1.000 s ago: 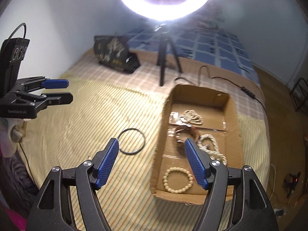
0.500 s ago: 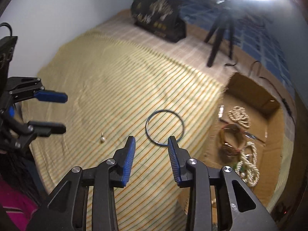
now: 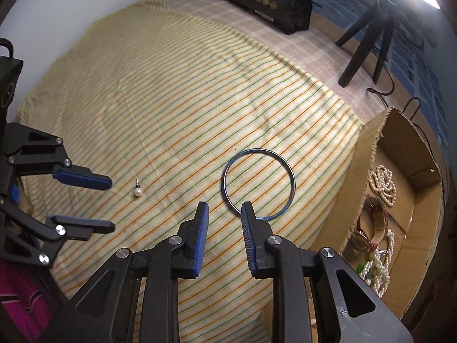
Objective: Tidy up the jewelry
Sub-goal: 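Move the right tool to the dark bangle and the left tool to the last pearl earring, then grasp the dark bangle with the right tool while the left tool grasps the pearl earring, then carry the dark bangle and pearl earring over the box with both tools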
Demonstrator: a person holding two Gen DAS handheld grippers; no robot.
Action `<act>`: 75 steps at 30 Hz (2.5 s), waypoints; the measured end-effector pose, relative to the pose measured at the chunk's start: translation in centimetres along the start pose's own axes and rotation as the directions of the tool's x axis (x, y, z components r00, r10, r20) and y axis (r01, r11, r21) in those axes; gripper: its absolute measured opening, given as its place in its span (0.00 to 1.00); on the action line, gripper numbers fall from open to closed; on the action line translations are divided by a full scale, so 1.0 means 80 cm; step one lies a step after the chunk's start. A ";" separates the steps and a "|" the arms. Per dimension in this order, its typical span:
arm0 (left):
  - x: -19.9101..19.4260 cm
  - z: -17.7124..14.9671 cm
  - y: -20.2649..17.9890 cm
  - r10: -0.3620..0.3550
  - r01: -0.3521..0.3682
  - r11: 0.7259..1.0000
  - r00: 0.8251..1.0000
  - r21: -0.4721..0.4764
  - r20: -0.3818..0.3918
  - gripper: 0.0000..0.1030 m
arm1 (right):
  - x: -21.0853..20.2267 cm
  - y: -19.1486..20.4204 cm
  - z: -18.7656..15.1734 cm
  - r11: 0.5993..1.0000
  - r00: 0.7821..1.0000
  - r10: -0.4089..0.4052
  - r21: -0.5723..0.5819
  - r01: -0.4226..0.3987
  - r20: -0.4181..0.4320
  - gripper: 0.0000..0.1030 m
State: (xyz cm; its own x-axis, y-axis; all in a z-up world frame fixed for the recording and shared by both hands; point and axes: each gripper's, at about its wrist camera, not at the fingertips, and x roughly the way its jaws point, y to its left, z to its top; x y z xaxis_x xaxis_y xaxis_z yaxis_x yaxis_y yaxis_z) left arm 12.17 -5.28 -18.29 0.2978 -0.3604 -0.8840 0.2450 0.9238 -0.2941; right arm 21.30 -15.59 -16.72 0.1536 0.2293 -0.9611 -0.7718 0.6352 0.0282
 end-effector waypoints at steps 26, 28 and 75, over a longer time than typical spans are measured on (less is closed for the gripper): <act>0.048 0.025 0.009 0.088 -0.088 0.995 0.996 -0.041 -0.007 0.11 | 0.041 -0.013 0.007 0.998 0.998 0.050 0.037 -0.049 -0.027 0.17; 0.049 0.026 0.009 0.096 -0.096 0.995 0.995 -0.032 -0.002 0.10 | 0.044 -0.015 0.008 0.998 0.998 0.053 0.042 -0.052 -0.027 0.17; -0.049 0.022 -0.014 0.096 -0.102 0.994 0.986 0.037 0.139 0.06 | -0.064 0.006 -0.041 0.983 0.990 0.087 0.153 -0.103 0.106 0.02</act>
State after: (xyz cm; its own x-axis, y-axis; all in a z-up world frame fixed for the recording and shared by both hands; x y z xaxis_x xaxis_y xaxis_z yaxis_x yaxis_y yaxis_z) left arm 12.31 -5.13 -13.86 0.4456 -0.2842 -0.8489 0.2470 0.9505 -0.1886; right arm 18.14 -18.91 -12.72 0.1503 0.3612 -0.9203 -0.6802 0.7133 0.1688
